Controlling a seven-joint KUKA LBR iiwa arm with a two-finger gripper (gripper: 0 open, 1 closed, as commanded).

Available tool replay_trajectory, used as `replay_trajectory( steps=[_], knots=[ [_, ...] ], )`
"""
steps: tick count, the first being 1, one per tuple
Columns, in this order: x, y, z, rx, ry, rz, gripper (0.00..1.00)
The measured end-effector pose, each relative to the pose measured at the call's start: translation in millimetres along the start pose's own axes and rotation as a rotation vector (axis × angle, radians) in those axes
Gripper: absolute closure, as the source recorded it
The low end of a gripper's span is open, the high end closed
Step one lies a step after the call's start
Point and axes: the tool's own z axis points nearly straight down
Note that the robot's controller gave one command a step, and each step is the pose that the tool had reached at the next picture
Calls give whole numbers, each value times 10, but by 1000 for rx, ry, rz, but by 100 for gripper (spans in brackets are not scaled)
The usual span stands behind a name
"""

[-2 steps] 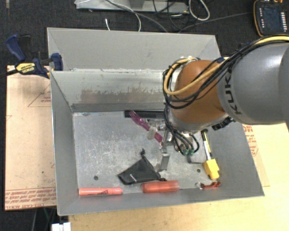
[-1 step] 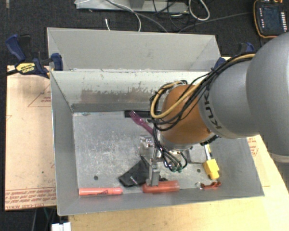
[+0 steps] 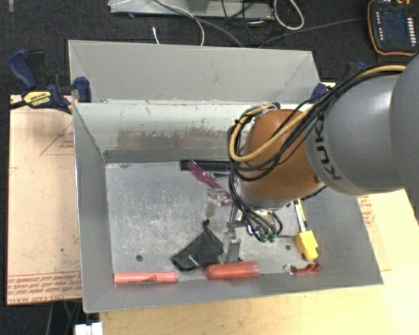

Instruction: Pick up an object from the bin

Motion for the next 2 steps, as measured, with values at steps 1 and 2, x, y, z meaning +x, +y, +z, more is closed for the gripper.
replay_trajectory(
  steps=[1,2],
  knots=[
    [-32,-3,436,-1,11,41,0],
    [24,41,476,-2,-12,21,0]
  ],
)
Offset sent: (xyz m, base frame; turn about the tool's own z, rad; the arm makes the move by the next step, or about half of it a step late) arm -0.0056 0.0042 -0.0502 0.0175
